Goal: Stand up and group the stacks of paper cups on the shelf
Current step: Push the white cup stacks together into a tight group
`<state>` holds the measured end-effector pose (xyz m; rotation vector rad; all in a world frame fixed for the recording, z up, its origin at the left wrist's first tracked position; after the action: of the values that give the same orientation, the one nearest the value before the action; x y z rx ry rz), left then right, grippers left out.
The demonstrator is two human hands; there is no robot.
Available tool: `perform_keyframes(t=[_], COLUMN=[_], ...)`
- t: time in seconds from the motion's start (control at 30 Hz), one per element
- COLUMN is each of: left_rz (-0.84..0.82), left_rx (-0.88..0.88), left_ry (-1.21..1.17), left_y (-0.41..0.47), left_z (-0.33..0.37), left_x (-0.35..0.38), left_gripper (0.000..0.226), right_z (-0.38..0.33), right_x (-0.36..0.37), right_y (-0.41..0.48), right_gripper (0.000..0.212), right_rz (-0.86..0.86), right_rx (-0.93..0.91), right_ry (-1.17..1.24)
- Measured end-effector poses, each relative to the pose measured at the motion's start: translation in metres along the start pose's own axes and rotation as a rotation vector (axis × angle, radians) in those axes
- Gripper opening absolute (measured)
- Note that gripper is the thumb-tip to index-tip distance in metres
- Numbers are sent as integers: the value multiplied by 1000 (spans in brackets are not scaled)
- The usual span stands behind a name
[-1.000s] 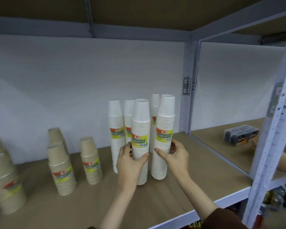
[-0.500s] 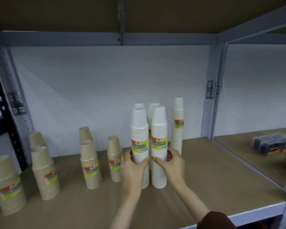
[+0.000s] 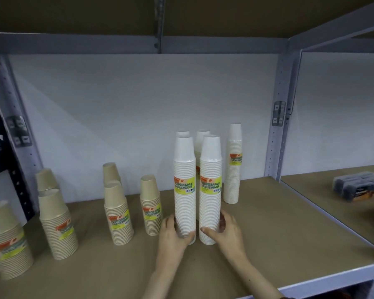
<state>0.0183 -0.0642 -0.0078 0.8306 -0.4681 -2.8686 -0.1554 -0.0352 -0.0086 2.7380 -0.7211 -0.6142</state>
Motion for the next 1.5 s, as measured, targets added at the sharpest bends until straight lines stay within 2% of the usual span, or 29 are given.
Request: perform_keyframes(t=[0.13,0.53,0.87,1.5], left_rz=[-36,113,153,53], left_rx=[3,-120,-131,-37], left_ry=[-11,-41,-40,-14], left_y=[0,-2,-4,-13], left_z=[-5,-8,-7,2], left_x=[6,14,13,9], left_gripper=[64,63,66,65], right_z=[12,20,19,22], right_x=[4,8,9,0], right_y=[-1,7,10,0], right_gripper=[60,54,55,65], right_rz=[-25,-24,-58,-62], right_rx=[38,47,30,36], right_ry=[-8,22,27,-18])
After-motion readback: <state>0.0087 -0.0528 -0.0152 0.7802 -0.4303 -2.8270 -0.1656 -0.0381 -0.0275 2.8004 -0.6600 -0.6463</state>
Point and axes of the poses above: each hand's wrist, its own y-axis towards the middle knuckle, its own x-axis out of the palm, z = x × y, the point moved 9 cm from there along y, towards the middle knuckle, and after that the axes turned 2 degrees about z, right-handed, at the moved point
